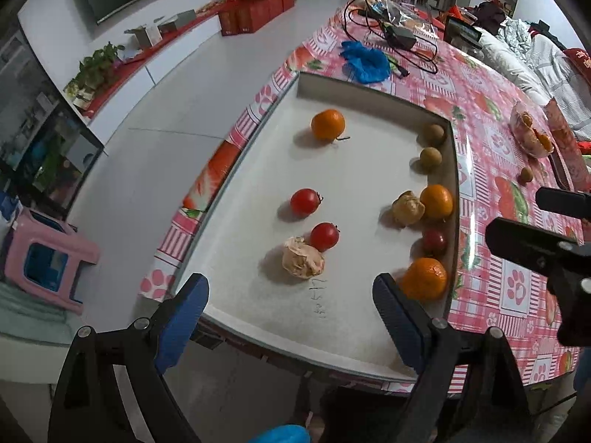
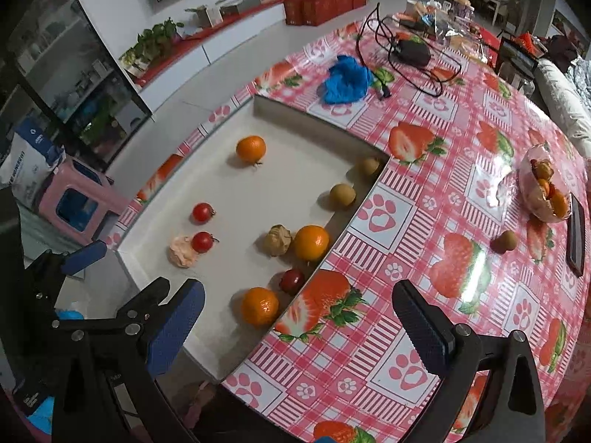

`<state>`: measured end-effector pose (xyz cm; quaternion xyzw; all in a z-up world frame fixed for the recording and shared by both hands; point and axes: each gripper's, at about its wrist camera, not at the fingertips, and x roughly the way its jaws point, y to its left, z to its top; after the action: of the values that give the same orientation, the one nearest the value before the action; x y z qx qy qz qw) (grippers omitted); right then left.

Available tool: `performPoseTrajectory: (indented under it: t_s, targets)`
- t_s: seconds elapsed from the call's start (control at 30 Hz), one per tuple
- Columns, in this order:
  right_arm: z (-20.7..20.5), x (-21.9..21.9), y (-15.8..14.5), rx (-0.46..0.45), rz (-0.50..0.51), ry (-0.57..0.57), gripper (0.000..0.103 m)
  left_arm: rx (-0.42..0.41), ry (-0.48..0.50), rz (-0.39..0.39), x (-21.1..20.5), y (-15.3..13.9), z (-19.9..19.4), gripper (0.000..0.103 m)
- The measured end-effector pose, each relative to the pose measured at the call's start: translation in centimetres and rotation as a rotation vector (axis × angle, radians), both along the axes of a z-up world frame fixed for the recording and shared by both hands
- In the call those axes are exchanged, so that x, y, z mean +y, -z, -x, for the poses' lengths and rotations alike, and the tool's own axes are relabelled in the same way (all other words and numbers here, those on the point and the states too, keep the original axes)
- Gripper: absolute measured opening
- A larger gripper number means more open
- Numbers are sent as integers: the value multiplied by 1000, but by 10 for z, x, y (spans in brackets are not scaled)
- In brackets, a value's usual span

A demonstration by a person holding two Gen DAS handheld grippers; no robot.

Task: Organize fruits

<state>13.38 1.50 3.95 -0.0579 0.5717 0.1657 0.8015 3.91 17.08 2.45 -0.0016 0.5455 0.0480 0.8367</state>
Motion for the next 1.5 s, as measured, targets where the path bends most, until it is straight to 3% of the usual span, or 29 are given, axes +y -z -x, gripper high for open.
performPoseTrajectory:
  t_s: [0.47,0.73,1.5]
  targets:
    - [-15,19,28,25,71,-37,102,52,-11,14,13,23,-13,92]
    - [-16,29,28,-42,142,-71,102,41,2,9,12,26,-14,92]
    - [-14,32,27,-87,188,-94,102,12,20,-21,3,26,-14,92]
